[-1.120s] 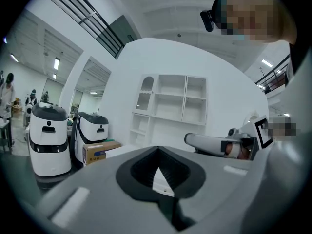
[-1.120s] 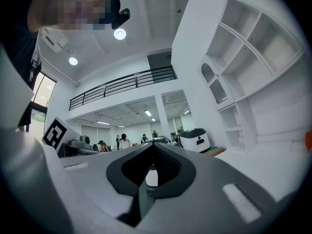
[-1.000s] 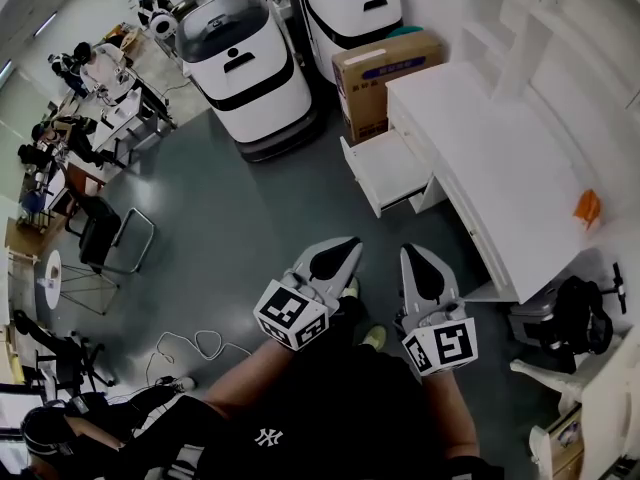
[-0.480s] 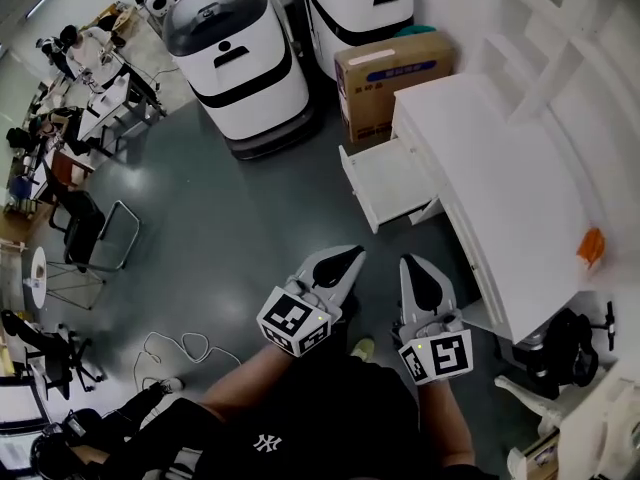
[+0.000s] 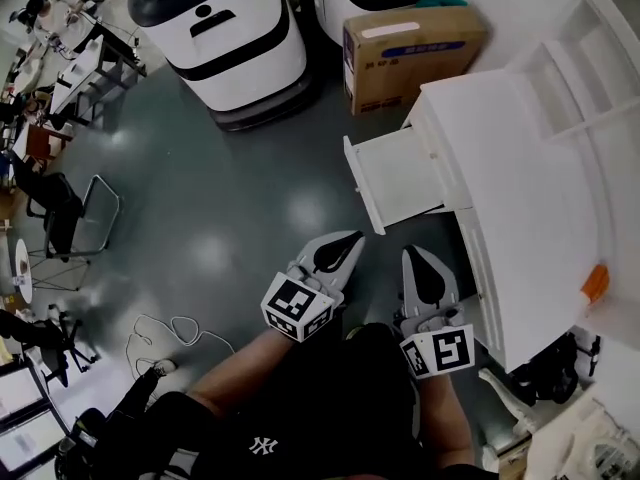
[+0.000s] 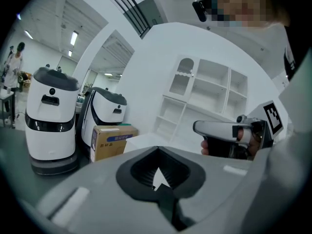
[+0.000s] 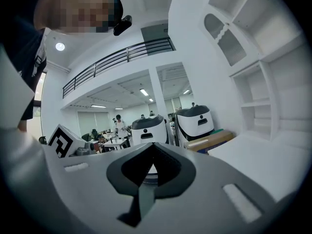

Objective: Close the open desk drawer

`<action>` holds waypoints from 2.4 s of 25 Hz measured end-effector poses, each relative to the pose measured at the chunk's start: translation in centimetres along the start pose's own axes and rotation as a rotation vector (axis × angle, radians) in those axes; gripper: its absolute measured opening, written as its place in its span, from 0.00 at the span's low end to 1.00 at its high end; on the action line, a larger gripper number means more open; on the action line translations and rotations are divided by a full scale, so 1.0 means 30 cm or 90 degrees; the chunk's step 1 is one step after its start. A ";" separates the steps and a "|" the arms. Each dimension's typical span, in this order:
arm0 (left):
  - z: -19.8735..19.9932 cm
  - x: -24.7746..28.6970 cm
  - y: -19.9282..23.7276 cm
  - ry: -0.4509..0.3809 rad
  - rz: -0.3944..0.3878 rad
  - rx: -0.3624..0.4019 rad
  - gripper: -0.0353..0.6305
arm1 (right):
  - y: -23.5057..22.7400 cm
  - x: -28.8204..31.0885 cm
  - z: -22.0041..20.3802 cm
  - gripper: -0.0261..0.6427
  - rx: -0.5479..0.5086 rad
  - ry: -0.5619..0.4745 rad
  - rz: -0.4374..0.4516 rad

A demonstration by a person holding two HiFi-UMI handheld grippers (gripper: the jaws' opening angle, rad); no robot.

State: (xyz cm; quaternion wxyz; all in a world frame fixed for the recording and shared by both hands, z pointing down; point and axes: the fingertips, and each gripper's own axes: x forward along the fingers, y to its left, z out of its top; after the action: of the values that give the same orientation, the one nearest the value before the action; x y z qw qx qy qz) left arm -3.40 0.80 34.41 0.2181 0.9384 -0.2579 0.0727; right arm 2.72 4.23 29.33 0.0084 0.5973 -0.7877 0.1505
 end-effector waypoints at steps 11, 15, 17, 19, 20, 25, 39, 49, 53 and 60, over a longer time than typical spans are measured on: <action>-0.259 0.229 0.350 0.046 0.034 -0.164 0.06 | -0.121 0.303 -0.178 0.07 0.003 0.054 0.001; -0.490 0.337 0.523 0.053 0.072 -0.303 0.06 | -0.200 0.400 -0.303 0.07 0.011 0.070 0.004; -0.613 0.380 0.605 0.060 0.101 -0.348 0.06 | -0.236 0.444 -0.372 0.07 0.028 0.080 0.010; -0.736 0.420 0.684 0.070 0.131 -0.385 0.06 | -0.272 0.486 -0.440 0.07 0.046 0.089 0.017; -0.798 0.442 0.723 0.073 0.144 -0.410 0.06 | -0.293 0.508 -0.478 0.07 0.050 0.094 0.020; -1.088 0.556 0.881 0.072 0.210 -0.561 0.06 | -0.408 0.574 -0.688 0.07 0.045 0.130 0.021; -1.383 0.767 1.031 -0.008 0.273 -0.811 0.06 | -0.527 0.673 -0.879 0.07 0.037 0.155 0.036; -1.379 0.887 0.986 0.005 0.264 -0.872 0.05 | -0.608 0.638 -0.863 0.07 0.043 0.154 0.007; -1.388 0.980 0.964 0.014 0.258 -0.876 0.05 | -0.650 0.624 -0.845 0.07 0.047 0.140 -0.008; -1.404 1.141 0.937 -0.001 0.244 -0.905 0.05 | -0.765 0.579 -0.872 0.07 0.041 0.145 -0.042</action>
State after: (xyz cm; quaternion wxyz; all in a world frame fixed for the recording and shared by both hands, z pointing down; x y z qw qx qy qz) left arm 10.41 -17.54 91.05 0.7573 0.5088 -0.4024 -0.0756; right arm 15.04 -11.14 62.88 0.0835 0.6022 -0.7562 0.2418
